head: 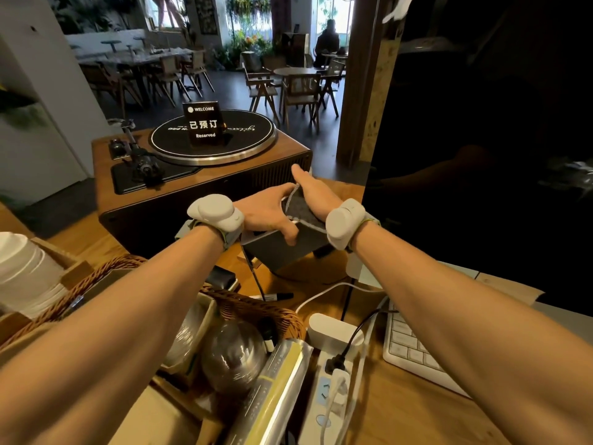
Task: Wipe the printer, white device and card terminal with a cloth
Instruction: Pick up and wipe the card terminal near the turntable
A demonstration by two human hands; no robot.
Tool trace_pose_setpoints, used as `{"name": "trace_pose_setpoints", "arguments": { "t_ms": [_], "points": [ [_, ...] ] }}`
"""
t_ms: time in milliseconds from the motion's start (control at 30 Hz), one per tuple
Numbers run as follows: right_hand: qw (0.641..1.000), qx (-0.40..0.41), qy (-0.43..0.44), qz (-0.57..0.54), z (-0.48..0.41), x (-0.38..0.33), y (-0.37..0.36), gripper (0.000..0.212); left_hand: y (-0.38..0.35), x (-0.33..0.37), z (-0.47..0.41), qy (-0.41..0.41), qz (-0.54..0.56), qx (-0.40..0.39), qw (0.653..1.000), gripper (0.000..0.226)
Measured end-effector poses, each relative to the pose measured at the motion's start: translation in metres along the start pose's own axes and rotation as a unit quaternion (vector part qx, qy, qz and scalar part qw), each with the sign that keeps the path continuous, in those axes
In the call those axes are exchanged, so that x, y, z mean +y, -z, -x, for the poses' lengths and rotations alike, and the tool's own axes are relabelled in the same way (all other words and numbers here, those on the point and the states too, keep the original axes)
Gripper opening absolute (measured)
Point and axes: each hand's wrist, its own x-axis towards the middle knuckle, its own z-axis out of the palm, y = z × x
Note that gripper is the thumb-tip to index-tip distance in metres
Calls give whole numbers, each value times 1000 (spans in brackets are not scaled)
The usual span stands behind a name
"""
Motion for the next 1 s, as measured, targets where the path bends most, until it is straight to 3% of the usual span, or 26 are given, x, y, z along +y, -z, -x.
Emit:
{"name": "trace_pose_setpoints", "arguments": {
  "t_ms": [133,267,400,500,633,767,900,1000],
  "points": [
    [999,13,18,49,1,3,-5,57,4,-3,-1,10,1,34,999,87],
    [1000,10,-10,-16,-3,6,5,38,-1,2,0,-1,-9,-2,1000,90],
    [1000,10,19,12,0,6,-3,55,5,-4,-1,11,-6,52,999,92],
    [1000,5,-3,-21,-1,3,4,48,2,1,0,4,-23,24,999,90],
    [1000,11,19,15,2,8,-5,55,6,-9,0,9,-11,73,997,85],
    [1000,6,-14,-18,0,9,3,47,0,-5,-1,9,-33,43,998,90],
    [999,2,27,44,2,12,-5,54,6,-10,-1,27,-2,90,996,89],
    [1000,9,4,-2,-1,10,3,46,-2,-5,0,20,-19,53,998,98]
  ]
}}
